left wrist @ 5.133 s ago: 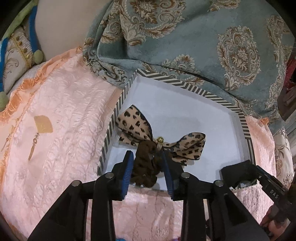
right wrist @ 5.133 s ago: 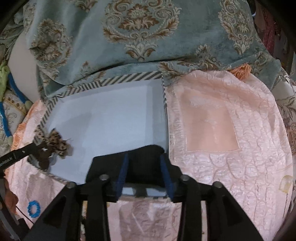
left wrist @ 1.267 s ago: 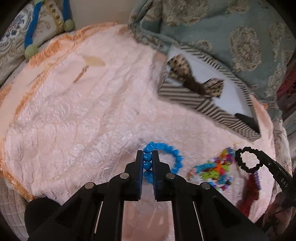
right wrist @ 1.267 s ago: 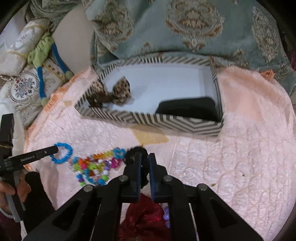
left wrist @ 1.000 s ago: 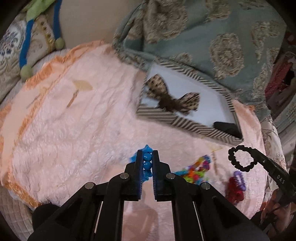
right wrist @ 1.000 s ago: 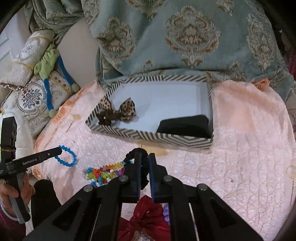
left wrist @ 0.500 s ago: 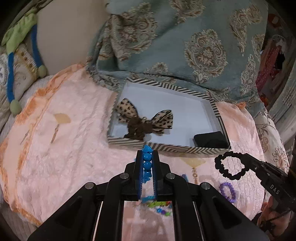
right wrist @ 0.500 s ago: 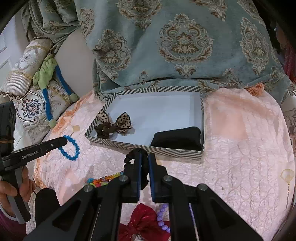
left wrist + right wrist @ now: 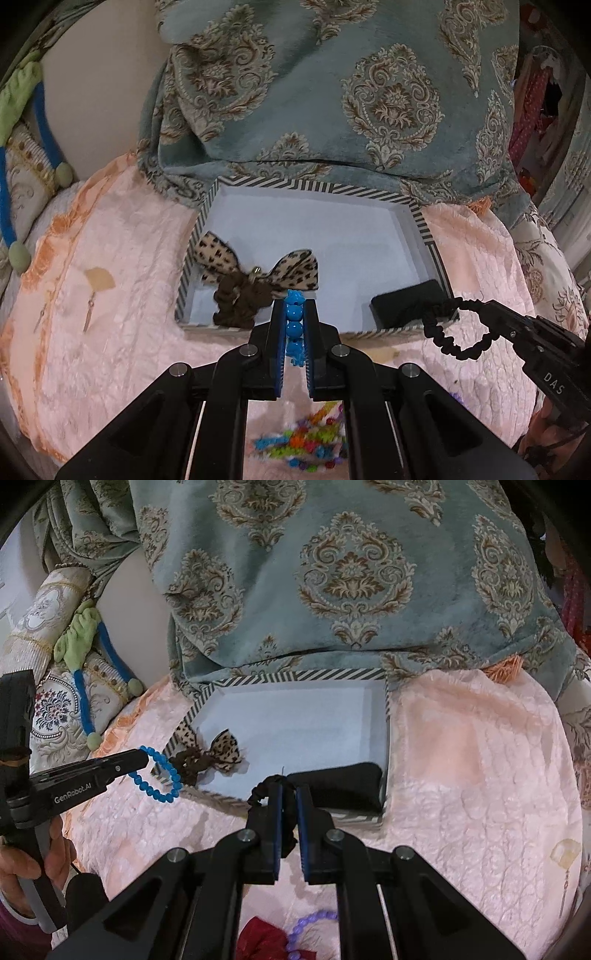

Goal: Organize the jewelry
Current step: 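Carry both items into the tray and release them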

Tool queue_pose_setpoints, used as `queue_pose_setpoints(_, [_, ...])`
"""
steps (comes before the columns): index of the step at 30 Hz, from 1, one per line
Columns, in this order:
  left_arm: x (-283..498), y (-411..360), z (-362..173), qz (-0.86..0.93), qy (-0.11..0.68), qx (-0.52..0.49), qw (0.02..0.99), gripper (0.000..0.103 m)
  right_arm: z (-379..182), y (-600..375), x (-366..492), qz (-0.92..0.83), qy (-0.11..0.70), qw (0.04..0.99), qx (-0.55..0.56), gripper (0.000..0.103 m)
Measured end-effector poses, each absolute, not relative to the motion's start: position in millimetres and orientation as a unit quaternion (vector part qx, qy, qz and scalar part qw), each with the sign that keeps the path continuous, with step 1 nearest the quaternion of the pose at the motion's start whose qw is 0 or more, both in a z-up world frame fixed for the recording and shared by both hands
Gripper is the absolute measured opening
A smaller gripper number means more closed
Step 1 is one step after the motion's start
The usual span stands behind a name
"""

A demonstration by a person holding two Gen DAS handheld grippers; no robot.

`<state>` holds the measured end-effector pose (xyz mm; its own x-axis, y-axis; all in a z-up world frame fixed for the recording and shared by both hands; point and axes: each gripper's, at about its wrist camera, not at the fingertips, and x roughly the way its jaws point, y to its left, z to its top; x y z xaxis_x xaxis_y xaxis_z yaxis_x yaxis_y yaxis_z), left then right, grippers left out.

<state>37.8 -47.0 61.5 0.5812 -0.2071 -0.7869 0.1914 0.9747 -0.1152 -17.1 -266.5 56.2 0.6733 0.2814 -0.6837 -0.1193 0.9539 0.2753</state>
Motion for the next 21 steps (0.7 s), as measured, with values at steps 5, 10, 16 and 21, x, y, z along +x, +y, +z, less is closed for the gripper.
queue_pose_setpoints(5, [52, -63, 62, -0.118, 0.441, 0.003, 0.889, 0.0, 56, -273, 2, 0.103, 0.39, 0.909, 0.103, 0.008])
queue_pose_setpoints(10, [63, -78, 58, -0.128, 0.443, 0.007, 0.887, 0.0, 54, -276, 20, 0.099, 0.393, 0.909, 0.101, 0.008])
queue_pose_setpoints(16, [76, -91, 52, -0.137, 0.448, 0.008, 0.884, 0.0, 51, -276, 39, 0.098, 0.396, 0.907, 0.1, 0.008])
queue_pose_setpoints(21, [89, -96, 40, -0.156, 0.451, -0.016, 0.879, 0.0, 40, -275, 62, 0.095, 0.409, 0.902, 0.101, 0.008])
